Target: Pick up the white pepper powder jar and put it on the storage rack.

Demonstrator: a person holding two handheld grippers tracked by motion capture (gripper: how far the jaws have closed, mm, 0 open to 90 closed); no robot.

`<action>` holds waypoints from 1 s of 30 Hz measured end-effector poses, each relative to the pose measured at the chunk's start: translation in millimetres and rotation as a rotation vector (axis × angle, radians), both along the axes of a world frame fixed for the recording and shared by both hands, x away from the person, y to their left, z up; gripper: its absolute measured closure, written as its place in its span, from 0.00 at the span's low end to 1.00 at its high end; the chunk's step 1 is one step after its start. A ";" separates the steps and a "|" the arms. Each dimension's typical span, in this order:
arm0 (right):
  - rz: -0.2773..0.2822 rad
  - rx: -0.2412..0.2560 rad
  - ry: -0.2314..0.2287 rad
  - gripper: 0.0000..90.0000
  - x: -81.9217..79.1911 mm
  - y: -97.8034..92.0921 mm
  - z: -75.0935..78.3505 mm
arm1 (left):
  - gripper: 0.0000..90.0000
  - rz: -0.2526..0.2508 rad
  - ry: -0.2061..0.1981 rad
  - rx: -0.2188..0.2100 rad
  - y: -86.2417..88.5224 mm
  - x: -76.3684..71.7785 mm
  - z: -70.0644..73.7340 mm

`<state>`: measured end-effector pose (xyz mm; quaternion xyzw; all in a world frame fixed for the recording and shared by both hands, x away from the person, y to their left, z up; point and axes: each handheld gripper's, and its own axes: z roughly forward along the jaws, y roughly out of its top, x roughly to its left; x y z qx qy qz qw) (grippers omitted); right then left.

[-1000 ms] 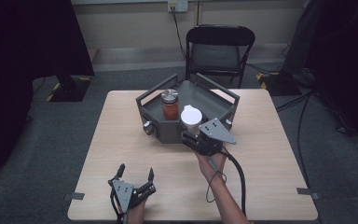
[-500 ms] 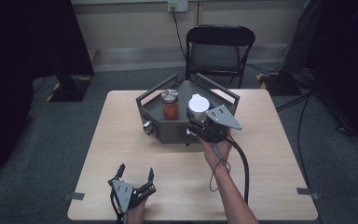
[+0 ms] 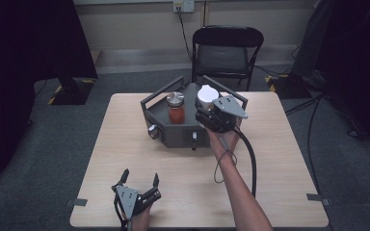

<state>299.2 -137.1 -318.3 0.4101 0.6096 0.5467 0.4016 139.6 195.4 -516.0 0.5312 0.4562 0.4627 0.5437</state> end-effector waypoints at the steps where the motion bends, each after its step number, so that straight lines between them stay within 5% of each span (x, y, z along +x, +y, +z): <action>1: -0.001 0.000 0.001 0.34 1.6 0.3 0.2 | 0.01 0.000 0.000 0.000 0.0 0.0 0.0; 30: -0.019 -0.001 0.038 0.34 38.0 7.8 -18.3 | 0.01 0.005 0.000 0.000 -0.8 -0.2 0.0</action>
